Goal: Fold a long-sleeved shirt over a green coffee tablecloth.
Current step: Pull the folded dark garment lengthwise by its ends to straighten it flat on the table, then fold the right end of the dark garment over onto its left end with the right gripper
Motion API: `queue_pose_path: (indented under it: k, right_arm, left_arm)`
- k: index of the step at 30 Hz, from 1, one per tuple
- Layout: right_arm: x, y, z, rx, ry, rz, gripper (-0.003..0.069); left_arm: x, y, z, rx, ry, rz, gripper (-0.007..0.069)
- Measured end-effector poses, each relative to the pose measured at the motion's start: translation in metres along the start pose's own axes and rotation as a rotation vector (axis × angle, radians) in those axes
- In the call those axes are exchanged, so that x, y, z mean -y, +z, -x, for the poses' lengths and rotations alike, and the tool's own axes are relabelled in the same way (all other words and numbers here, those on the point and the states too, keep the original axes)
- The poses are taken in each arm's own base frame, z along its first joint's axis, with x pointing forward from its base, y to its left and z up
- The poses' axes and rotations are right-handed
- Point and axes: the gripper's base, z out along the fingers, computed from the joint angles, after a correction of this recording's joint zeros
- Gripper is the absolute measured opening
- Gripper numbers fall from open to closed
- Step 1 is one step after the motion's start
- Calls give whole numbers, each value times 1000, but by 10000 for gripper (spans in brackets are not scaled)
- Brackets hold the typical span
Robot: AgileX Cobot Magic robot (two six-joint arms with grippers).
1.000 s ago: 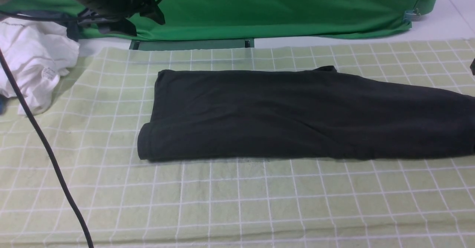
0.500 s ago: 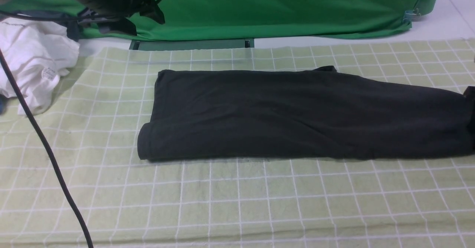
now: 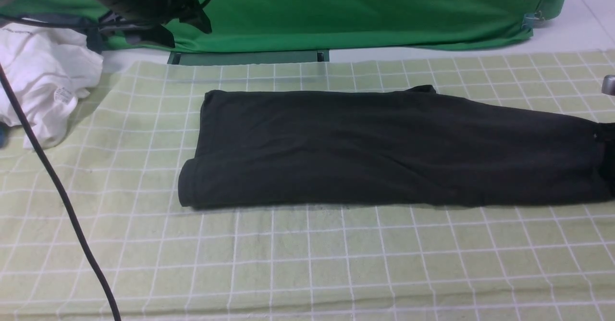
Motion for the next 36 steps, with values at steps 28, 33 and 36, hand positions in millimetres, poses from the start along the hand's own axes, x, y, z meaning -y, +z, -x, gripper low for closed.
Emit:
queue_pose_path:
  k: [28, 33, 36]
  right_arm:
    - [26, -75, -13, 118, -40, 10, 27]
    - [-9, -122, -26, 234, -71, -10, 27]
    - [-46, -146, -36, 298, -111, -2, 27]
  left_arm:
    - [28, -83, -17, -115, 161, -24, 14]
    - [34, -101, -18, -79, 220, -30, 14]
    - [34, -102, -18, -79, 221, -31, 14]
